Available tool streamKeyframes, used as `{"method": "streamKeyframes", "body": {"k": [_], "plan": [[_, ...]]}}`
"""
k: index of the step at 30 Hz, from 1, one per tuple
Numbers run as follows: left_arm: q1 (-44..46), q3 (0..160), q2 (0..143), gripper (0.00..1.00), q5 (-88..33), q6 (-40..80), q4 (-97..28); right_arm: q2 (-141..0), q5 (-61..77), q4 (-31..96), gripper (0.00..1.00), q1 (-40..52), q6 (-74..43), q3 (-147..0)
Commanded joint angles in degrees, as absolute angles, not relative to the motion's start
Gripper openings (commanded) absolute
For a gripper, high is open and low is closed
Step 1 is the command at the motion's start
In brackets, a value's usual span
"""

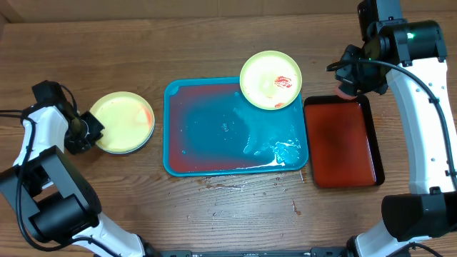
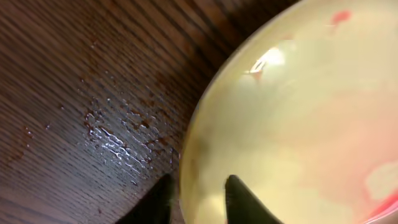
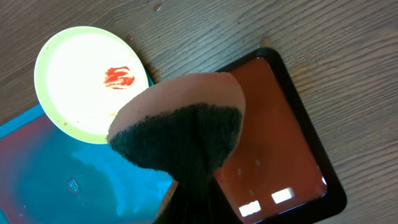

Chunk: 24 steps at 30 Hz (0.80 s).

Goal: Clean dirty plates on tray and stack at the side
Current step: 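Release yellow plate and move left gripper to upper yellow plate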

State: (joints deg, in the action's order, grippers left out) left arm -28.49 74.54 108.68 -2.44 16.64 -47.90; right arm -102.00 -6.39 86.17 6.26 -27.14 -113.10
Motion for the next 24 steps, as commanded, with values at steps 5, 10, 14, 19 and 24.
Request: {"method": "streamKeyframes", "body": {"k": [5, 10, 14, 19, 24], "plan": [[-27.4, 75.0, 108.6, 0.61, -4.1, 10.0, -48.9, -100.7, -7.0, 85.9, 0.04, 6.0, -27.0, -114.5], [-25.2, 82.1, 106.5, 0.63, -15.5, 7.0, -51.3, -100.9, -7.0, 85.8, 0.04, 6.0, -27.0, -114.5], [-19.5, 90.5, 105.3, 0.64, -19.7, 3.1, -53.4, -100.9, -7.0, 85.8, 0.04, 6.0, -27.0, -114.5], [-7.1, 97.8, 105.5, 0.80, -19.1, 2.9, -52.9, -100.9, -7.0, 85.8, 0.04, 6.0, -27.0, -114.5], [5.6, 98.6, 107.1, 0.85, -15.8, 7.5, -47.9, -100.9, -7.0, 85.8, 0.04, 6.0, -27.0, -114.5]]}}
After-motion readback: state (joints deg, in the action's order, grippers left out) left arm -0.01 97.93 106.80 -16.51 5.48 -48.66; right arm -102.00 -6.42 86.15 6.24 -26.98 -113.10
